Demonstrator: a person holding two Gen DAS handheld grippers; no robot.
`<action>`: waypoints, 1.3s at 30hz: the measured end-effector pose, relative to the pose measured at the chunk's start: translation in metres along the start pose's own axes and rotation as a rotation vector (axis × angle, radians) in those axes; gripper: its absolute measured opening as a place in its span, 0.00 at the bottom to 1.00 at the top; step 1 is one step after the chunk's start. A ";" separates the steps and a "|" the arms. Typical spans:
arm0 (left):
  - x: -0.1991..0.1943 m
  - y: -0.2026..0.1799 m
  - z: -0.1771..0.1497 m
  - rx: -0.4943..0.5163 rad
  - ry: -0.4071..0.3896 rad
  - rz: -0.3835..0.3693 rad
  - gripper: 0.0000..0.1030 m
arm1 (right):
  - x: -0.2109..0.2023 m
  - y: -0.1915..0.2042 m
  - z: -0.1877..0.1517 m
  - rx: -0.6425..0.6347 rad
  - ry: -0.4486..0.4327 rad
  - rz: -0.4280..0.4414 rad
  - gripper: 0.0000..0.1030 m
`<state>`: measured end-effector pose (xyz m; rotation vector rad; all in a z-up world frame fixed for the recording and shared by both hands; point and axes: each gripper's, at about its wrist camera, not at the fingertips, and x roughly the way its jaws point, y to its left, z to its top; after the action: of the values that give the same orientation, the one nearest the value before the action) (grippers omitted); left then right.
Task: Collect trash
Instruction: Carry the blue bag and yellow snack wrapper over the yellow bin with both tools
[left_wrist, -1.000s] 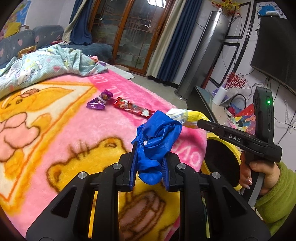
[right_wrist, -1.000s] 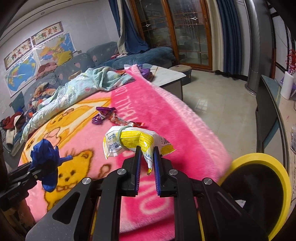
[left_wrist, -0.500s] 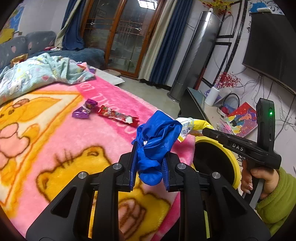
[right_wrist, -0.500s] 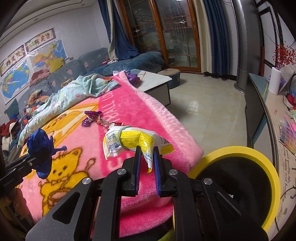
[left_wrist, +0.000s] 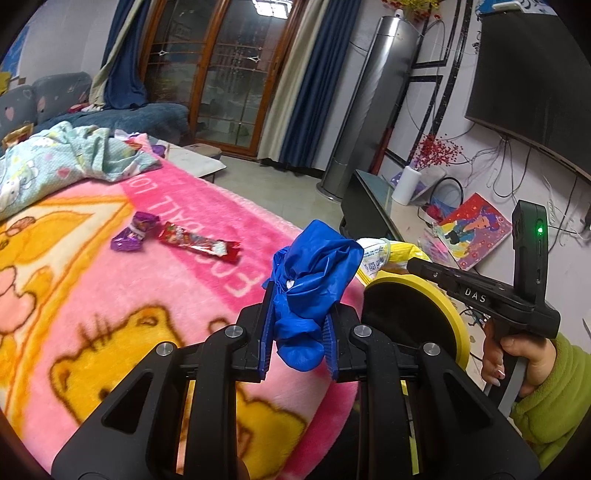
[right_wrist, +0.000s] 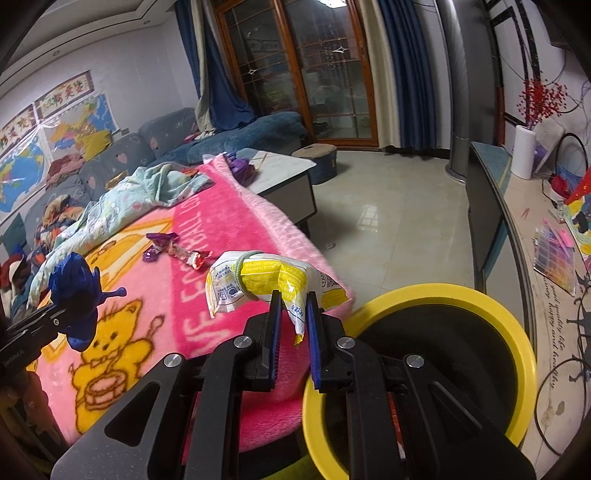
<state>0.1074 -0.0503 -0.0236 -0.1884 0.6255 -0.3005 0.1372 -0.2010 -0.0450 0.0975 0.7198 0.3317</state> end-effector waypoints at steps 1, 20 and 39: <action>0.001 -0.003 0.000 0.005 0.000 -0.005 0.16 | -0.001 -0.003 0.000 0.004 -0.003 -0.005 0.12; 0.031 -0.065 0.007 0.112 0.013 -0.092 0.16 | -0.031 -0.061 -0.018 0.097 -0.040 -0.105 0.12; 0.070 -0.118 0.009 0.208 0.050 -0.156 0.16 | -0.048 -0.107 -0.042 0.156 -0.043 -0.211 0.12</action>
<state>0.1409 -0.1841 -0.0241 -0.0297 0.6256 -0.5192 0.1039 -0.3186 -0.0681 0.1746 0.7063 0.0707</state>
